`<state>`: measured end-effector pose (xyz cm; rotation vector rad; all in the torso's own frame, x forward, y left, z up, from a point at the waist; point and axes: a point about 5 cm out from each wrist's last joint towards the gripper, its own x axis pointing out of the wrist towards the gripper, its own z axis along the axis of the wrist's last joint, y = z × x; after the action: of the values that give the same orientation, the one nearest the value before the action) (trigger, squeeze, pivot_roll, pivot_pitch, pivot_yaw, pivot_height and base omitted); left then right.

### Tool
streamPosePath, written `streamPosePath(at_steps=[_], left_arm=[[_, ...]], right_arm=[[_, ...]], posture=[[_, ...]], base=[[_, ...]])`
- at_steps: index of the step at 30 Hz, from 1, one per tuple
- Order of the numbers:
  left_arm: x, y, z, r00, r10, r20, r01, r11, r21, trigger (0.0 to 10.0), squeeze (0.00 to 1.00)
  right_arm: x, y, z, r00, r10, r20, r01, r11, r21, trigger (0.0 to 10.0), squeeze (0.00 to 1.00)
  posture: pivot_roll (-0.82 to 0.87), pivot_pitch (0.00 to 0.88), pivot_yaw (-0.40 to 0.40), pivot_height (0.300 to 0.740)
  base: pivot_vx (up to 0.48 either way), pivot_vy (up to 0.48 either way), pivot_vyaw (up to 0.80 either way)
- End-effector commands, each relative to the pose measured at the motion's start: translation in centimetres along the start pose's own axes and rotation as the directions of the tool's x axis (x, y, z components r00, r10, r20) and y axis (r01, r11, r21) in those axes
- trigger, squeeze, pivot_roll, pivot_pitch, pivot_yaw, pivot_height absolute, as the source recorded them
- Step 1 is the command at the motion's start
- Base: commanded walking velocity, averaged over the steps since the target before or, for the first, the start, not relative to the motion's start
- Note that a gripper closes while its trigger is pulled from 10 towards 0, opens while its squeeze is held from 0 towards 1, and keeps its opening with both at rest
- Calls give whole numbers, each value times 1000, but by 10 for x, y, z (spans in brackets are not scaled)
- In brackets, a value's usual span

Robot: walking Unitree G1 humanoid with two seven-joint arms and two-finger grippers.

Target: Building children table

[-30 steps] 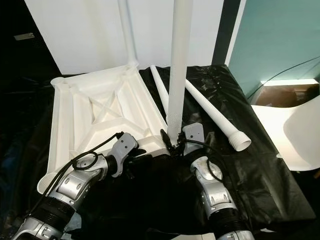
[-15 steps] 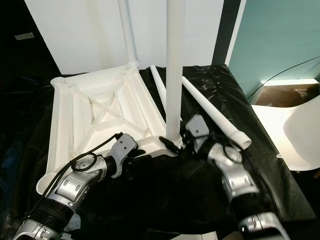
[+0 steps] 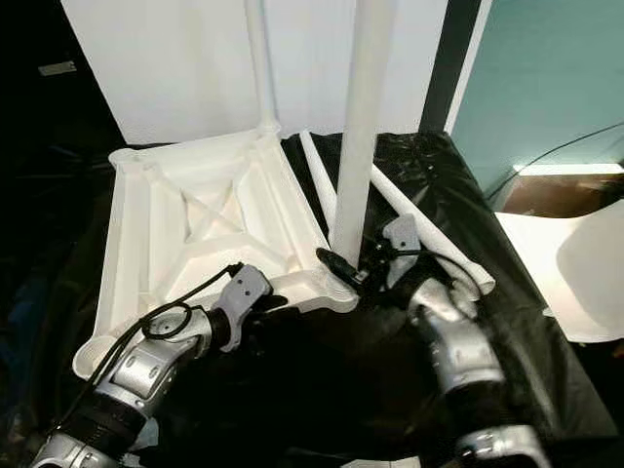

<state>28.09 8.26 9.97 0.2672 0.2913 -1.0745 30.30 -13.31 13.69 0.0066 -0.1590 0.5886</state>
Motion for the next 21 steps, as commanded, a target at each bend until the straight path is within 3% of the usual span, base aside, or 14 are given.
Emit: streamPosePath(at_steps=[1, 2, 7, 8, 9, 10, 11, 12, 17, 18, 21], left_arm=[[7, -19, -17, 992, -112, -57, 109, 993, -49, 10000, 0], [6, -17, -16, 992, -112, -58, 109, 993, -46, 10000, 0], [5, -17, -17, 991, -115, -64, 113, 993, -40, 10000, 0], [4, -16, -17, 991, -117, -67, 115, 993, -38, 10000, 0], [4, -16, -17, 991, -118, -67, 116, 993, -37, 10000, 0], [4, -16, -17, 991, -118, -67, 116, 993, -37, 10000, 0], [4, -16, -16, 991, -119, -67, 117, 993, -36, 10000, 0], [4, -15, -16, 991, -120, -67, 118, 992, -35, 10000, 0], [4, -16, -16, 990, -126, -71, 123, 992, -34, 10000, 0], [4, -16, -16, 989, -126, -71, 124, 992, -34, 10000, 0], [4, -17, -16, 990, -123, -68, 121, 992, -44, 10000, 0]], right_arm=[[-4, -12, -5, 988, -154, -22, 155, 987, 37, 0, 0], [-6, -10, -5, 975, -223, -8, 223, 975, 15, 0, 0], [-4, -7, -3, 962, -272, -2, 272, 962, 17, 0, 0], [-2, -3, -4, 967, -256, -9, 256, 967, 12, 5608, 0], [-1, 0, -6, 971, -238, -17, 238, 971, 3, 10000, 0], [-1, 0, -6, 971, -238, -17, 238, 971, 3, 10000, 0], [-1, 4, -7, 979, -202, -14, 202, 979, 30, 10000, 1000], [-1, 8, -6, 985, -171, 1, 171, 984, 48, 10000, 1000], [1, 16, -5, 999, -31, -39, 29, 998, -52, 10000, 1000], [1, 17, -7, 997, 50, -63, -53, 998, -43, 10000, 0], [-4, 17, -6, 962, 257, -97, -262, 964, -40, 10000, 0]], posture=[[2, 0, -4, 740], [3, 0, 0, 740], [-2, 0, 14, 740], [-4, 0, 19, 740], [-4, 0, 19, 740], [-4, 0, 19, 740], [-5, 0, 21, 740], [-4, 0, 24, 740], [-3, 0, 28, 740], [-2, 0, 26, 740], [-4, 0, 28, 740]], base=[[0, 0, 0], [0, 0, 0], [0, 0, 0], [0, 0, 0], [0, 0, 0], [0, 0, 0], [0, 0, 0], [0, 0, 0], [0, 0, 0], [0, 0, 0], [0, 0, 0]])
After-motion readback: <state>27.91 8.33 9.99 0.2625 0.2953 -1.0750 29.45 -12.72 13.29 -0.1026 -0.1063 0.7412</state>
